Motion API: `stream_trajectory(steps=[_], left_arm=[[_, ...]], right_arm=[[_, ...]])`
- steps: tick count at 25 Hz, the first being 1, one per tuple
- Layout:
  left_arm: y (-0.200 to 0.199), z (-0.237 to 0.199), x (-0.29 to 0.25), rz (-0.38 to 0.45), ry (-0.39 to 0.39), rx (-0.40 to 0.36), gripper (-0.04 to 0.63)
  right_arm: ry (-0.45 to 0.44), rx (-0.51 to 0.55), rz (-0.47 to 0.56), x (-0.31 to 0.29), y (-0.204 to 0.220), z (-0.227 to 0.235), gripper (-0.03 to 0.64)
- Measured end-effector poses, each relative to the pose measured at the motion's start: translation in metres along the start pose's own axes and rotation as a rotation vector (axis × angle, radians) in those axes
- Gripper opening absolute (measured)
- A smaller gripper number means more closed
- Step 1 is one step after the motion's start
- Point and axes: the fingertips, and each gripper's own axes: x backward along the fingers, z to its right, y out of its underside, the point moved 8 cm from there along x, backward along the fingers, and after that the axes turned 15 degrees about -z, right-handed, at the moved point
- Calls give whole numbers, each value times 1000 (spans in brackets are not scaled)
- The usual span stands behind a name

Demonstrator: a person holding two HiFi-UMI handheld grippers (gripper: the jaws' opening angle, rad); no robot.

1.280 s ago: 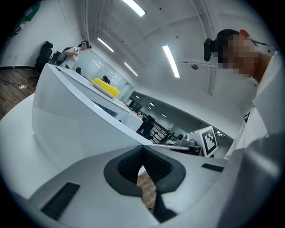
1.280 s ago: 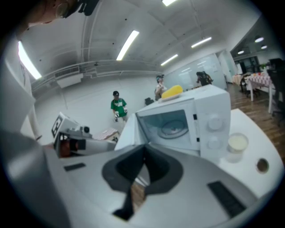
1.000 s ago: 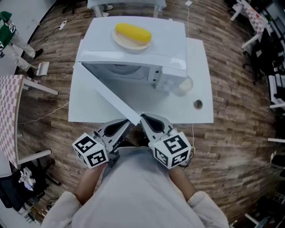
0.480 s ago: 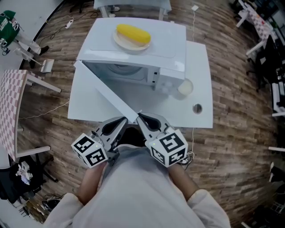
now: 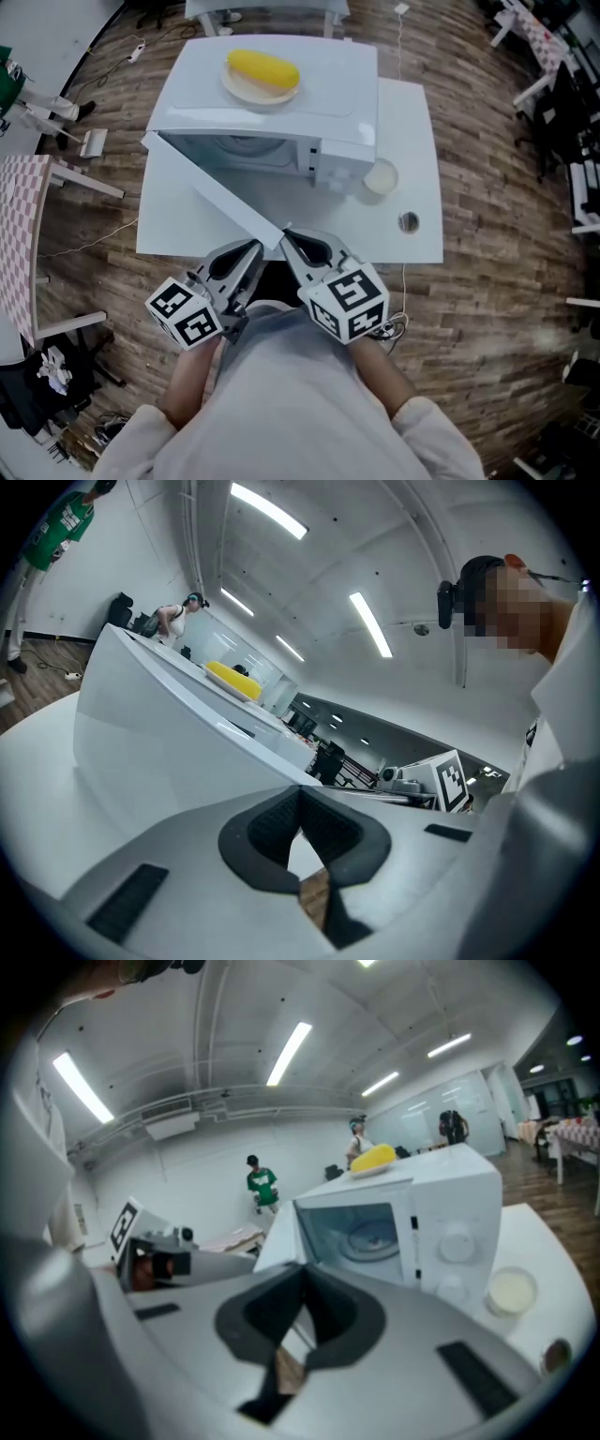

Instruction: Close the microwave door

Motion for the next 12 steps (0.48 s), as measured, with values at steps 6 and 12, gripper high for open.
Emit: stream_trajectory(steps=[6,12], left_arm=[[-6,2,-15,-18,7,-10,18],[-11,-3,-19,-16,12,-4,19]], right_arm=[[-5,-13,4,4,-1,15,23],[-12,-18,7,0,-6,20,23]])
